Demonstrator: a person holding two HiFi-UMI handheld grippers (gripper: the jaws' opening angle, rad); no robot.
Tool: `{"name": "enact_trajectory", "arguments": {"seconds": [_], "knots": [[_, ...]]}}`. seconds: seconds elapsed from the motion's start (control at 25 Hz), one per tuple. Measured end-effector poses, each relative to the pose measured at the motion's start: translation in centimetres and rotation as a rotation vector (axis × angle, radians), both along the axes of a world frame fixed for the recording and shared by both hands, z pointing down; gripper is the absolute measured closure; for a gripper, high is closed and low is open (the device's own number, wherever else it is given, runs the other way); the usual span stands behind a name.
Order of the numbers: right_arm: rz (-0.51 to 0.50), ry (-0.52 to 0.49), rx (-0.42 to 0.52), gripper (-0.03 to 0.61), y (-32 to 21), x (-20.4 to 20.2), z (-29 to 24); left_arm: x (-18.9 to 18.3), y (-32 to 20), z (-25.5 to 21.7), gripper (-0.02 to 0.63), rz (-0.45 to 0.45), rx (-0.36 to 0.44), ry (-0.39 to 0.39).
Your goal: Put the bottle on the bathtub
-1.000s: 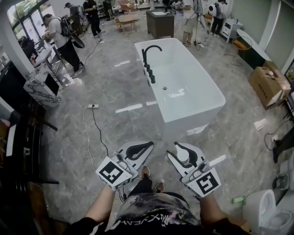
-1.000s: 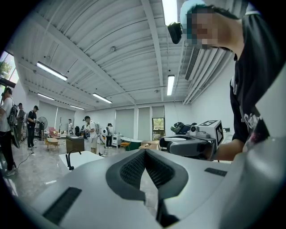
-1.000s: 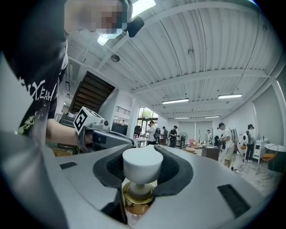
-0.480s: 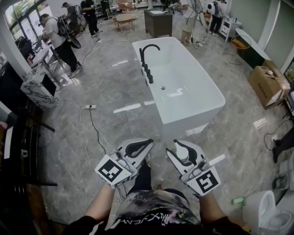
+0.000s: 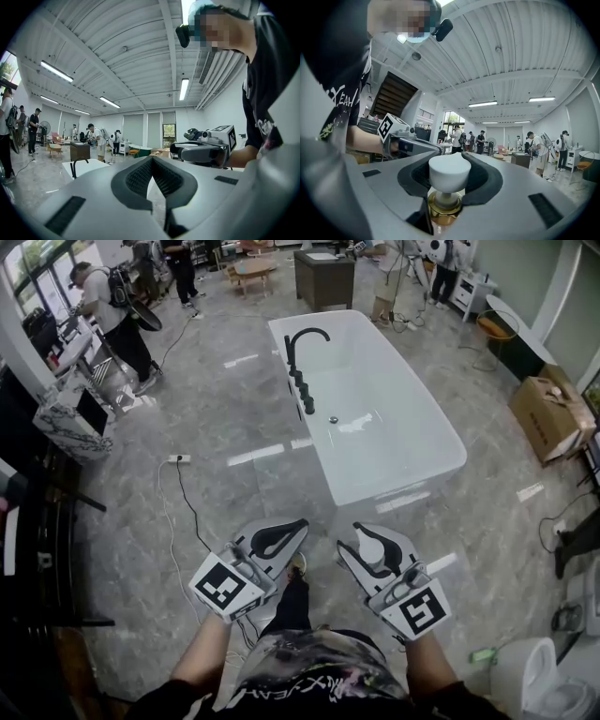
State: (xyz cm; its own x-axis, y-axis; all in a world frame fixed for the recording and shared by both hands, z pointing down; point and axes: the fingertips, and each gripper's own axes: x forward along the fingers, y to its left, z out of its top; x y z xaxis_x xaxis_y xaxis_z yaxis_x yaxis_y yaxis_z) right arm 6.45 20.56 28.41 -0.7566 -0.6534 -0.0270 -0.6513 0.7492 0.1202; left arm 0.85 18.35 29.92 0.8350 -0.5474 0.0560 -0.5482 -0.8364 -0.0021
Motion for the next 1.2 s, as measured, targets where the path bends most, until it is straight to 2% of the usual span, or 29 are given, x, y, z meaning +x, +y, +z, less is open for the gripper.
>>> {"name": "enact_trajectory", "arguments": {"seconds": [0.64,0.92,1.2], "knots": [[0.062,0.055,-0.043,0.439,-18.3,-4.2,1.3,-4.2,-18.8,1.8,0.600,0.033,-0.033,0.003],[0.086,0.064,-0.053,0.439,-24.2,-6.0,1.5,-5.7,-24.6,1.9,0.600,0.055,-0.054,0.034],[0.115,0.088,-0.073,0.440,-28.2,-6.9,2.4,-6.8,-28.4,3.1,0.600,0.074,-0.081,0.037]]}}
